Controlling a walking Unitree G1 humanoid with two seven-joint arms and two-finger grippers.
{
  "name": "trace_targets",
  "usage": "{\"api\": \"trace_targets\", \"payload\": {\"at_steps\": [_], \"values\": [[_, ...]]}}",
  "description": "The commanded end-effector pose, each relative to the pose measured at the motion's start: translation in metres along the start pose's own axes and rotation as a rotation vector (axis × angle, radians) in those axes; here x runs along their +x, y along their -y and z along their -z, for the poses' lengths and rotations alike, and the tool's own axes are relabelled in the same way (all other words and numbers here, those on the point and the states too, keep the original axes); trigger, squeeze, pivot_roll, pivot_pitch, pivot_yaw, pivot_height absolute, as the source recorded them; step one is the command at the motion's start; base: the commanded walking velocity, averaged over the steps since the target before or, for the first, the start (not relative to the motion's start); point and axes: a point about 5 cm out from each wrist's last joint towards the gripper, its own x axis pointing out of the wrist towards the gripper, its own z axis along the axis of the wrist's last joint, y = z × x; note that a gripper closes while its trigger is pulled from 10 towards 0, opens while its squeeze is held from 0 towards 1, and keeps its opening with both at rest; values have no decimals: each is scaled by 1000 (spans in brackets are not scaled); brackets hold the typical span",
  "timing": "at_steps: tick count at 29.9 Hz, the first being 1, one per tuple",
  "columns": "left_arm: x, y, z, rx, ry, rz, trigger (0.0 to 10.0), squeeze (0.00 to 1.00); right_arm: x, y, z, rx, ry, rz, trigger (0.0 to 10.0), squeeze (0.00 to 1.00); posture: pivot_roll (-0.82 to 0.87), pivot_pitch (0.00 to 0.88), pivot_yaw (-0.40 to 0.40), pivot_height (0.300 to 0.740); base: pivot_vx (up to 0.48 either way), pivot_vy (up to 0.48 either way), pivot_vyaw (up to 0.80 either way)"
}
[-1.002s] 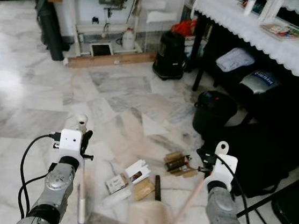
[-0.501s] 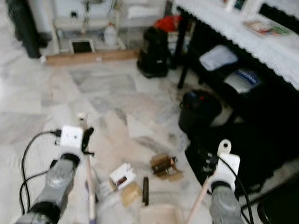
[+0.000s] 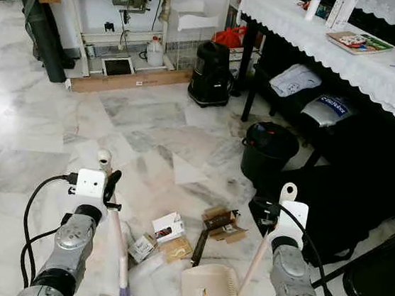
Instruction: Sweep floor
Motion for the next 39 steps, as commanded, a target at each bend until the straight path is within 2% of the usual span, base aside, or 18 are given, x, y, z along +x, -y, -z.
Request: {"api": "trace_targets", "payload": {"at_steps": [1, 4, 9, 13, 23, 31, 39], "values": [[1, -1, 0, 22, -9, 35, 10000, 0, 1, 0, -4, 2, 22, 4, 10000, 0, 104, 0, -7, 740, 0, 0, 0], [0, 0, 1, 30, -14, 51, 10000, 0, 1, 1, -4, 2, 21, 5, 10000, 0, 104, 0, -7, 740, 0, 0, 0], [-1, 7, 5, 9, -52, 145, 10000, 0, 1, 0, -3, -1, 20, 9, 10000, 0, 105, 0, -6, 740, 0, 0, 0], [0, 13, 4, -44, -83, 255, 10000, 0, 1, 0, -3, -3, 18, 10, 10000, 0, 108, 0, -6, 740, 0, 0, 0], [6, 14, -13, -137, -87, 418, 10000, 0, 1, 0, -3, -4, 16, 9, 10000, 0, 109, 0, -6, 740, 0, 0, 0], [5, 24, -22, -212, -107, 546, 10000, 0, 2, -1, -4, -4, 17, 9, 10000, 0, 109, 0, -6, 740, 0, 0, 0], [-1, 31, -24, -227, -147, 624, 10000, 0, 2, -1, -5, -9, 18, 11, 10000, 0, 109, 0, -5, 740, 0, 0, 0]]}}
